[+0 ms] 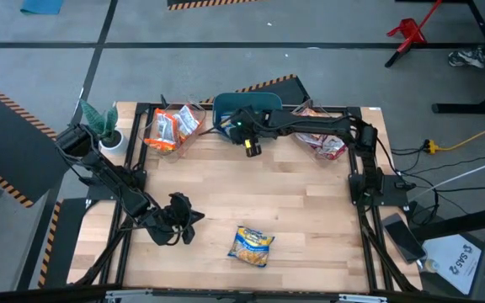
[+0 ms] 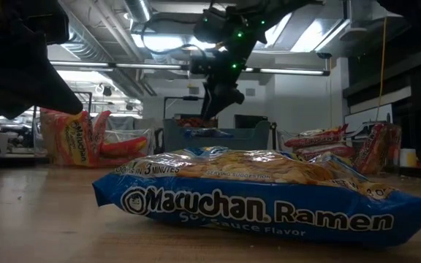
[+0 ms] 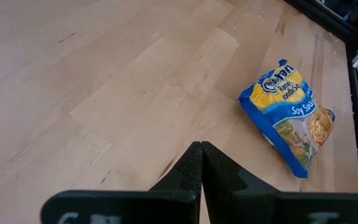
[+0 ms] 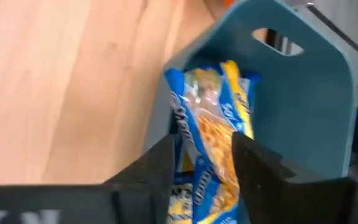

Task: Sort Maruchan noodles
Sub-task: Put the blue noodle pack into the blue bin

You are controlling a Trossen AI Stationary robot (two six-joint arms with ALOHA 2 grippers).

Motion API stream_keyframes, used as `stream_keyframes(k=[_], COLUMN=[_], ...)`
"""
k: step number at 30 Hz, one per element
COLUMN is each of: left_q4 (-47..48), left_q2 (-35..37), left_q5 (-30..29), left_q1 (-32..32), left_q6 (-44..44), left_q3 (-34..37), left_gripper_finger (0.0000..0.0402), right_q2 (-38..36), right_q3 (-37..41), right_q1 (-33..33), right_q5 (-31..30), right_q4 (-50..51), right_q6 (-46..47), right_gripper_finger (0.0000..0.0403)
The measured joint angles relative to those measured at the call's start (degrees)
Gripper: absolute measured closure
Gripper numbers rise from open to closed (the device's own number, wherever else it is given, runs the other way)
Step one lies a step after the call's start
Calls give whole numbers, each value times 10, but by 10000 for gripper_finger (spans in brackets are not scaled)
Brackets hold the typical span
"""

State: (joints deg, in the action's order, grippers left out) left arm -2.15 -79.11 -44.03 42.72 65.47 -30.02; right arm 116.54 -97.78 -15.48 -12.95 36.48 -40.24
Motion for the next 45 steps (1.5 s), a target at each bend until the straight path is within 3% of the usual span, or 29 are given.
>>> stream_keyframes(k=[11,18,28,33,45], left_q4=[3,15,23,23,27], left_q2=[0,0,0,0,0], left_q5=[-3,-4,-4,0,0], left_q1=[-1,-3,-18,-20,-19], left_q6=[0,0,0,0,3], left_q3=[0,0,0,0,0], left_gripper_finger=[401,401,401,401,401], right_q2=[39,63,63,58,54], right_q3=[0,0,0,-2,-45], right_q1=[-5,-4,-17,-18,-26], right_q5=[9,-23,-1,-46,55], right_q4=[-6,-71,-139,-167,-10], right_q6=[10,-9,-10,-7,65], right_gripper_finger=[397,386,399,400,398])
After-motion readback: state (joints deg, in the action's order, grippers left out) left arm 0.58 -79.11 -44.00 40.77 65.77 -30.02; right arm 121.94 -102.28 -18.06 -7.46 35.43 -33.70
